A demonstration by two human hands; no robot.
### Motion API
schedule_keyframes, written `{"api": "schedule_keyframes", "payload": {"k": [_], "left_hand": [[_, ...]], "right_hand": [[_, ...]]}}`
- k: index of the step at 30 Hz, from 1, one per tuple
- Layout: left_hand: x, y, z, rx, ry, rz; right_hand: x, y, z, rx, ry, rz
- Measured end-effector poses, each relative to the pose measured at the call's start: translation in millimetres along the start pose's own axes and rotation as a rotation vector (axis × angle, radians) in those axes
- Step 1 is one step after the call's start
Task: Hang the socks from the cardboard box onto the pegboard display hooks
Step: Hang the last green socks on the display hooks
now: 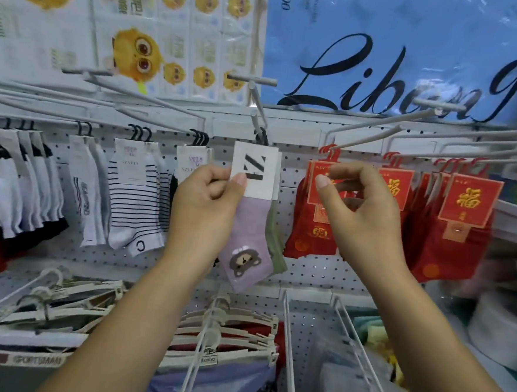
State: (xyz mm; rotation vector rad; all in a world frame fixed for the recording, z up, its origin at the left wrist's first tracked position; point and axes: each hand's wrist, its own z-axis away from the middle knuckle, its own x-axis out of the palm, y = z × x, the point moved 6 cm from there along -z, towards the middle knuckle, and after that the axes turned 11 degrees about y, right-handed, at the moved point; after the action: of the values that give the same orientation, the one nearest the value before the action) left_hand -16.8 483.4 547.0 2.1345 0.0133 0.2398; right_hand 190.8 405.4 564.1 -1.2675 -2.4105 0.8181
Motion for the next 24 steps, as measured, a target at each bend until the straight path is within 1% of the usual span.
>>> {"api": "schedule_keyframes", "payload": {"k": [3, 5, 7, 10, 13, 15, 17, 24], "left_hand": [[2, -10, 1, -0.044, 0.006, 0.005], [4, -12, -1, -0.029, 0.016, -0.015], [4, -9, -3, 0.052, 0.074, -0.085], [3, 1, -2, 0.248, 0.186, -0.235], [16, 10, -2, 0.371, 0.124, -0.337], [29, 11, -4, 0.399, 0.078, -0.408], [39, 8, -7, 0.403, 0.070, -0.459], [45, -3, -12, 0.419, 0.116, -0.411]], "right_hand": [[-6, 6, -9, 0.011, 0.052, 0.011], [-9, 6, -16, -0.005, 0.076, 0.014], [-9, 9, -22, -0.031, 0.065, 0.039], [-12, 23, -28, -0.100, 0.095, 0.151], [-7, 39, -31, -0.177, 0.101, 0.304], [3, 47, -34, -0.219, 0.048, 0.373], [13, 53, -39, -0.206, 0.011, 0.385], [30, 67, -47, -0.187, -0.025, 0.393]]}}
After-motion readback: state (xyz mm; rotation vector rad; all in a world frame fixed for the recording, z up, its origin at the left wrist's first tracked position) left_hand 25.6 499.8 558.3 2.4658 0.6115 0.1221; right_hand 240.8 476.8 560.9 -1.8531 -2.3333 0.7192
